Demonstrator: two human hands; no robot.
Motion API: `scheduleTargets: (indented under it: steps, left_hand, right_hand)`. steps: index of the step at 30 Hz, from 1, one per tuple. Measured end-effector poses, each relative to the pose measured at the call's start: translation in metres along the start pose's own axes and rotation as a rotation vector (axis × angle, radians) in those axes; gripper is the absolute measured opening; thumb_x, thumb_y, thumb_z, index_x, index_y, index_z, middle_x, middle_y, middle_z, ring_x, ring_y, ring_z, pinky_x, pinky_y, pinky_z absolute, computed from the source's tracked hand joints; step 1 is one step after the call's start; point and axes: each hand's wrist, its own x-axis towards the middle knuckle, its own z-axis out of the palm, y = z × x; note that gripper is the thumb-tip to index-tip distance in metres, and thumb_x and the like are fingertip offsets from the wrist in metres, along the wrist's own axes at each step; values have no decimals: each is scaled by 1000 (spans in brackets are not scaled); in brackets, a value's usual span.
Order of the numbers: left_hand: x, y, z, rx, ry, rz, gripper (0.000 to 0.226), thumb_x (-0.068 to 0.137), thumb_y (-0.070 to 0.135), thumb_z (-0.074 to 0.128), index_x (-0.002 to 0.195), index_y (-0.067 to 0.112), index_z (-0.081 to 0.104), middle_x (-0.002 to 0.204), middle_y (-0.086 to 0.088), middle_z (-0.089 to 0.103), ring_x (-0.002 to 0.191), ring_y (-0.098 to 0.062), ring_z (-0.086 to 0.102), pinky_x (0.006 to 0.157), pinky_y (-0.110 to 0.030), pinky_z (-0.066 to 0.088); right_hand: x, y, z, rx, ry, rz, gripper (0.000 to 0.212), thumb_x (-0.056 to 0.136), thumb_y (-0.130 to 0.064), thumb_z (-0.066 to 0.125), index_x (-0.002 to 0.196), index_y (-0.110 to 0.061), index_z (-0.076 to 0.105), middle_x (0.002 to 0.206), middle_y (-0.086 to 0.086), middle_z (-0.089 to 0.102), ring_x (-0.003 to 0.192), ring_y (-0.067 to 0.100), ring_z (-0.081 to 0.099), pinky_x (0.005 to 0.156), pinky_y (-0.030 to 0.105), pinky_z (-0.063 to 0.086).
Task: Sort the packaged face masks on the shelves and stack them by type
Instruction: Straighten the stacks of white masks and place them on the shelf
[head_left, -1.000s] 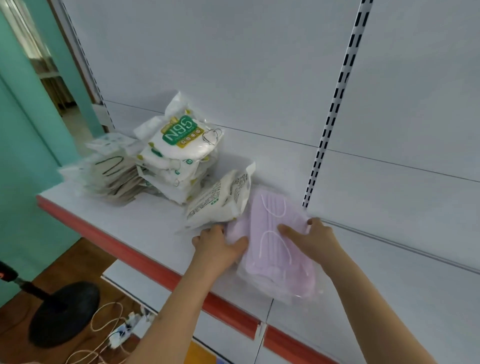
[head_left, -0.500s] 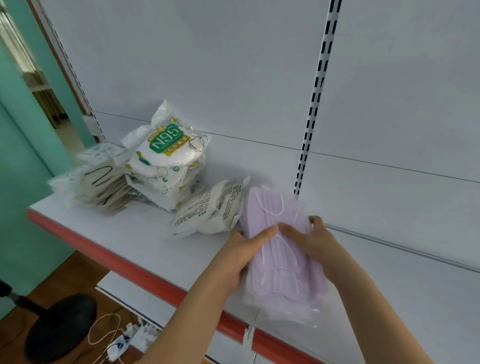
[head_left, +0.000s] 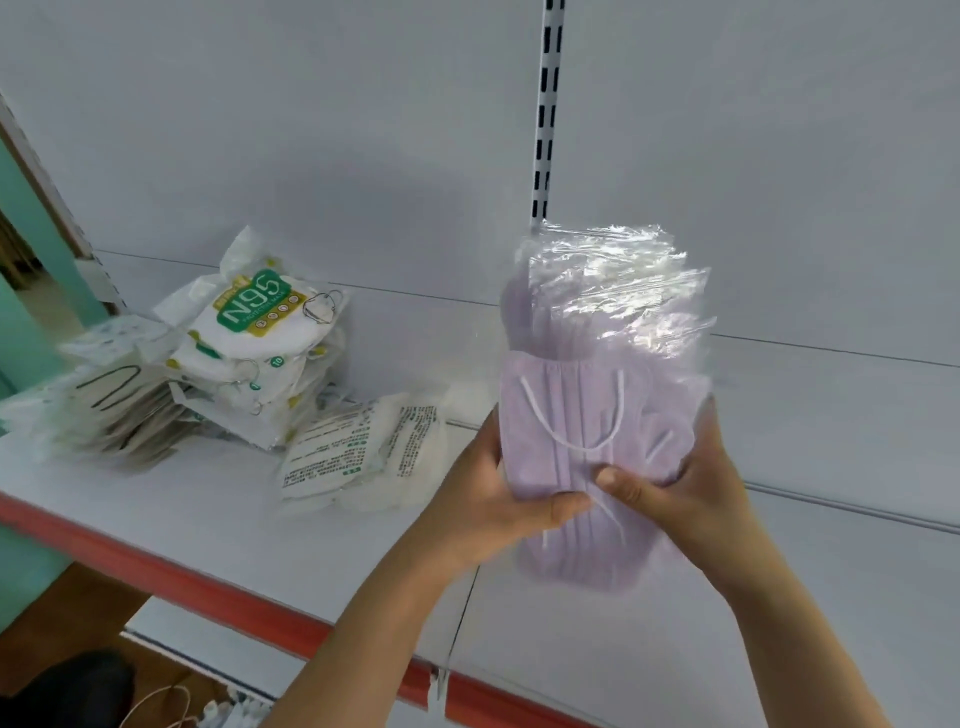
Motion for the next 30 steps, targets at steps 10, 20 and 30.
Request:
scheduleTargets:
  steps: [10,20,30]
  left_hand:
    - [-1,-23,20,77,-186,-68,81,66,28,95,134,1,59,119,3,74,113,-6,68,85,-17,51]
    - [12,-18,18,-21,-163,61,92,63,32,96,142,28,50,137,2,64,132,-16,58,104,-31,49]
    - [17,-11,30,49,-171,87,53,66,24,93,113,11,74,106,-2,78,104,-16,73,84,-24,56]
  right_hand:
    - [-22,13,-26,-49,-225,167,55,72,-17,85,121,-9,61,108,-4,74,108,14,68,87,27,55]
    - [-18,13,-39,61,-193,132,117,61,-50,89,151,-24,19,134,-16,59,128,6,55,97,20,48]
    - [-18,9,-26,-89,-45,79,88,60,-54,88,133,-37,41,134,-2,52,125,10,53,102,32,46]
